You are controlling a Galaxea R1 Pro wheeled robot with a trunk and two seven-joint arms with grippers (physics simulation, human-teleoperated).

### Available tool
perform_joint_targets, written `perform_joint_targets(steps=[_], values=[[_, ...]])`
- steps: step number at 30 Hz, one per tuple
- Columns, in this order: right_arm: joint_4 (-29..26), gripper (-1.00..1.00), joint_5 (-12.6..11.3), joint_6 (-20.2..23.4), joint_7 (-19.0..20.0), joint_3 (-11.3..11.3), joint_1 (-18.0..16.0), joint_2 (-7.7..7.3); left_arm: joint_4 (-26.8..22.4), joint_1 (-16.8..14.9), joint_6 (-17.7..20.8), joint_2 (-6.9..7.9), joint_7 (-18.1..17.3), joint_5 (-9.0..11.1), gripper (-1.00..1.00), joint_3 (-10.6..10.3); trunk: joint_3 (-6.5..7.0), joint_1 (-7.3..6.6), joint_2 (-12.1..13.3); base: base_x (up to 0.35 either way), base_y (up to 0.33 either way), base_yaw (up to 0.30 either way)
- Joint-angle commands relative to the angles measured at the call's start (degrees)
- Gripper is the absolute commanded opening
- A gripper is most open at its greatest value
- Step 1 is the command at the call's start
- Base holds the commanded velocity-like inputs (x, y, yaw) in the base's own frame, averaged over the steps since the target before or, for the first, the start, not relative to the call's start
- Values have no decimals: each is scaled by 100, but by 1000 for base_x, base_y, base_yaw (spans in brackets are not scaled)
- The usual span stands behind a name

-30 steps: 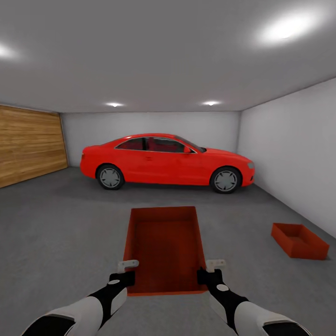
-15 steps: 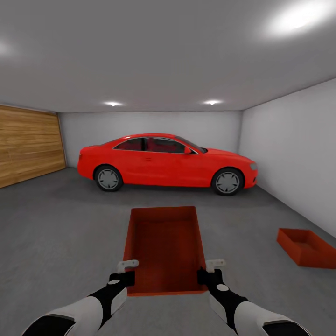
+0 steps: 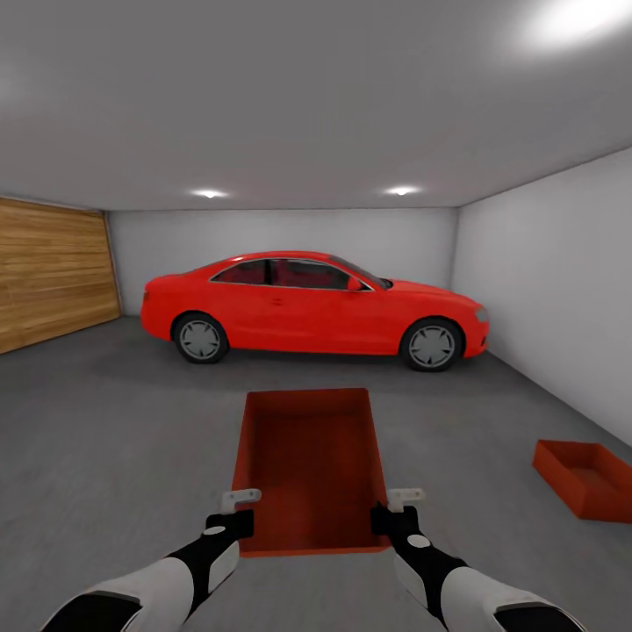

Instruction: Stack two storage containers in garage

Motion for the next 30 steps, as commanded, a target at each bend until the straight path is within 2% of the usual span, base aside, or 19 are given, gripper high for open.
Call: perform_joint_targets(steps=[1, 30], values=[[-16, -100, 115, -98, -29, -353, -9, 4, 18, -2, -23, 71, 38, 95, -100, 234, -9, 4, -6, 320, 0, 0], [-16, -100, 115, -98, -29, -353, -9, 5, 18, -2, -23, 71, 36, 95, -100, 234, -9, 4, -6, 320, 0, 0]])
